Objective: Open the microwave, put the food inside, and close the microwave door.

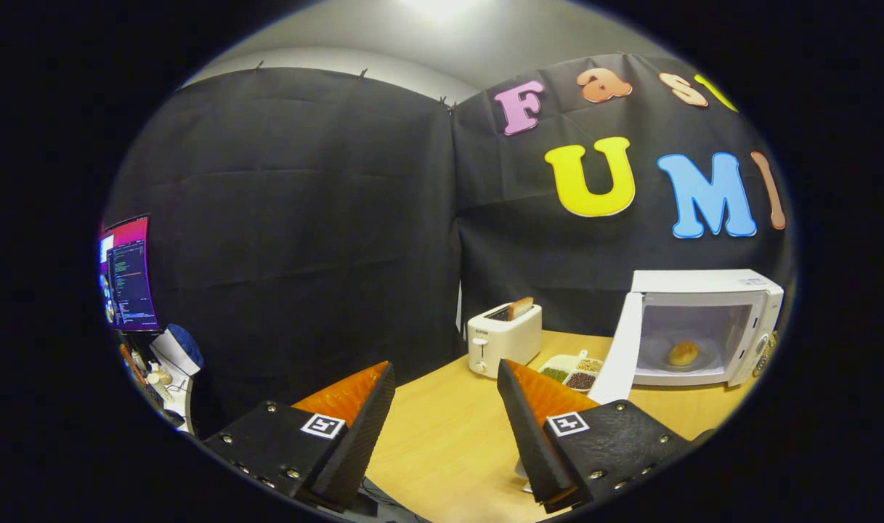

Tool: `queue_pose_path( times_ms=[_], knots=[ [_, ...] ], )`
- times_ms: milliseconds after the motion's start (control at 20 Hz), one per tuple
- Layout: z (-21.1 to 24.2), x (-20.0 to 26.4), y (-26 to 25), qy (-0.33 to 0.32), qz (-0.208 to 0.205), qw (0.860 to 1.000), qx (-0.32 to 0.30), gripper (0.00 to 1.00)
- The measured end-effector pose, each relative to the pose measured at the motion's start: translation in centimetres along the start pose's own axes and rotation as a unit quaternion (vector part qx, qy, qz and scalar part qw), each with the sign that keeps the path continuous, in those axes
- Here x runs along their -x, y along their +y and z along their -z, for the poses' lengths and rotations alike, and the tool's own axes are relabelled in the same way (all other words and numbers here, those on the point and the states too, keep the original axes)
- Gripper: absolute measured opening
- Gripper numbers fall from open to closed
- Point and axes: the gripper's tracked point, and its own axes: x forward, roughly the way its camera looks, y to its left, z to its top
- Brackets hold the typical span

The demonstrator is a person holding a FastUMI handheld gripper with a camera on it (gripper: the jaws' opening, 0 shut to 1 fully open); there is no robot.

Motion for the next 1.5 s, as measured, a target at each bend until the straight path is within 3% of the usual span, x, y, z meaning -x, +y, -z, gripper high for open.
queue_pose_path(
  times_ms=[150, 250, 300, 400, 500, 550, 600, 700, 1000, 1500],
  knots=[
    [2.8, -0.7, 0.0, 0.035, -0.012, 0.999, -0.004, 0.58],
    [4.6, -1.2, -0.3, 0.06, -0.015, 0.998, -0.002, 0.58],
    [5.2, -1.6, -1.5, 0.061, 0.006, 0.998, 0.006, 0.58],
    [6.2, -1.4, -2.2, 0.077, 0.012, 0.997, -0.006, 0.02],
    [7.4, -1.6, -3.2, 0.095, 0.024, 0.995, -0.011, 0.04],
    [7.5, -1.0, -5.0, 0.097, 0.053, 0.994, -0.006, 0.05],
    [8.3, -2.9, -6.1, 0.102, 0.062, 0.993, -0.009, 0.01],
    [8.2, -1.3, -5.6, 0.105, 0.049, 0.993, -0.032, 0.01],
    [8.3, 1.0, -7.1, 0.103, 0.059, 0.993, -0.027, 0.0],
    [8.8, 4.7, -12.2, 0.107, 0.112, 0.988, -0.026, 0.01]
  ],
)
